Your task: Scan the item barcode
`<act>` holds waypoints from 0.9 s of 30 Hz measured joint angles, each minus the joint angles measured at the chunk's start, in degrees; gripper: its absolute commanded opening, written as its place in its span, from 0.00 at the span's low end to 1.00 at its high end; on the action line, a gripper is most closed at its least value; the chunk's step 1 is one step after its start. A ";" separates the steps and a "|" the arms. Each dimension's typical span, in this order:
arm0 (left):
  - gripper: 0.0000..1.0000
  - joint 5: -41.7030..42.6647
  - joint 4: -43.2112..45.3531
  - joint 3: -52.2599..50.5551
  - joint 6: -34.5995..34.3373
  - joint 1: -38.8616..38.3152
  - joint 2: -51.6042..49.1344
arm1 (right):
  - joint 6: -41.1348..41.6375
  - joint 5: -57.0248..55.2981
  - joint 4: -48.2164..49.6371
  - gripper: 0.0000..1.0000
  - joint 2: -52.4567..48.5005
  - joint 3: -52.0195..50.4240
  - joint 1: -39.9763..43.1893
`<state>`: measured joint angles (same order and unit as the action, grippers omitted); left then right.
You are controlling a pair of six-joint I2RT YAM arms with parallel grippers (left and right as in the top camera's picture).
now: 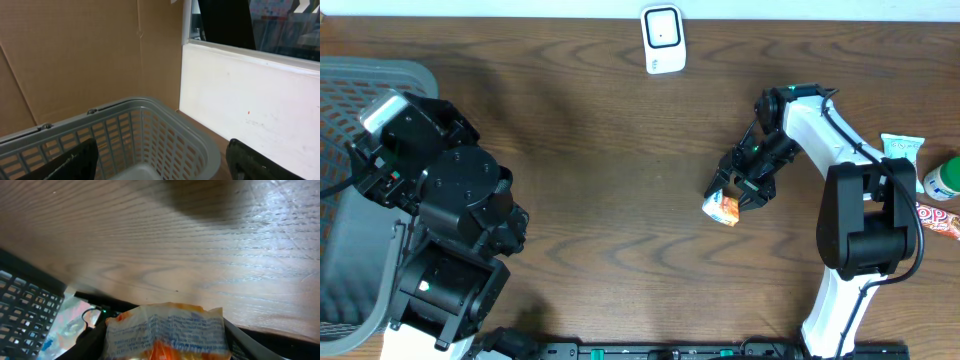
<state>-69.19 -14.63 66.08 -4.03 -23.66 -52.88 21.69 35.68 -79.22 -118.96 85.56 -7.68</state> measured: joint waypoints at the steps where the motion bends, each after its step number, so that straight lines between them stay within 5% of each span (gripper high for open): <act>1: 0.82 0.00 0.00 0.00 0.00 0.00 0.00 | -0.09 0.17 -0.02 0.52 0.00 0.00 0.00; 15: 0.82 0.00 0.00 0.00 0.02 0.00 0.00 | -0.96 2.80 10.88 0.46 0.00 8.39 -2.10; 24: 0.82 0.00 0.00 0.00 0.00 0.00 0.00 | -0.96 -5.18 18.53 0.49 0.00 22.64 -4.90; 27: 0.82 0.00 -0.02 0.00 0.02 0.00 0.00 | -1.25 -9.57 24.00 0.43 0.00 24.68 -6.80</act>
<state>-69.19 -14.66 66.08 -4.01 -23.66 -52.88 20.45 26.11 -55.22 -118.96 110.24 -14.48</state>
